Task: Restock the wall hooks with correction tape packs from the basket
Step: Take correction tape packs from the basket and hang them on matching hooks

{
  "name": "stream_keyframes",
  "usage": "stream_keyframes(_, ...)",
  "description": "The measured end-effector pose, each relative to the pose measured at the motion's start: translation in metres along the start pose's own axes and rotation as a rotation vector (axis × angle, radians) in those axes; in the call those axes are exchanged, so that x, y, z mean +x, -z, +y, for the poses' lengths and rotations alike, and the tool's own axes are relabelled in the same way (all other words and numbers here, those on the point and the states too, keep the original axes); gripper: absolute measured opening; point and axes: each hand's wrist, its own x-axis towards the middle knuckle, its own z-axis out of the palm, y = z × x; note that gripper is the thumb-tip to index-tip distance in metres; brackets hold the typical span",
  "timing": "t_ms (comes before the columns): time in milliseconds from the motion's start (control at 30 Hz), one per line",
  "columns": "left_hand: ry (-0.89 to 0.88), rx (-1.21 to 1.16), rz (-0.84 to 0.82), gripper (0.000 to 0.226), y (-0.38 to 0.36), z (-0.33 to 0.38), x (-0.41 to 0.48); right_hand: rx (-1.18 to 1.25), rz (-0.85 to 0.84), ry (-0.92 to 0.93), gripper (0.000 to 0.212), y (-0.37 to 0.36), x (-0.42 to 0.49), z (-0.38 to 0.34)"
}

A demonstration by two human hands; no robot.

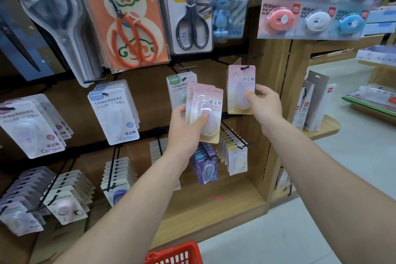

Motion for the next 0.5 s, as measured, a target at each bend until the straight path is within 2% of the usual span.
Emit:
stream_keyframes(67, 0.000, -0.007, 0.002, 0.045, -0.002, 0.001, -0.001, -0.115, 0.050, 0.009, 0.053, 0.000, -0.011, -0.002)
stream_keyframes(100, 0.000, -0.007, 0.001, 0.047, -0.003, 0.002, -0.001, -0.073, 0.037, 0.019, 0.046, 0.000, -0.021, -0.002)
stream_keyframes(167, -0.004, -0.006, -0.007, 0.049, -0.006, 0.002, -0.002, 0.093, -0.097, 0.038, 0.022, -0.001, -0.048, 0.002)
stream_keyframes(200, -0.008, -0.007, -0.011, 0.049, -0.007, 0.002, -0.003, 0.140, -0.198, 0.029, 0.018, -0.003, -0.061, 0.005)
stream_keyframes(300, -0.013, 0.004, -0.030, 0.051, -0.012, -0.001, -0.004, 0.186, -0.365, -0.003, 0.033, -0.007, -0.077, 0.015)
stream_keyframes(400, 0.010, 0.018, -0.060, 0.042, -0.019, -0.003, -0.004, 0.226, -0.340, -0.016, 0.032, 0.001, -0.074, 0.020)
stream_keyframes(500, 0.042, 0.033, -0.060, 0.021, -0.032, 0.002, 0.006, 0.295, -0.193, -0.019, 0.026, 0.018, -0.065, 0.030)
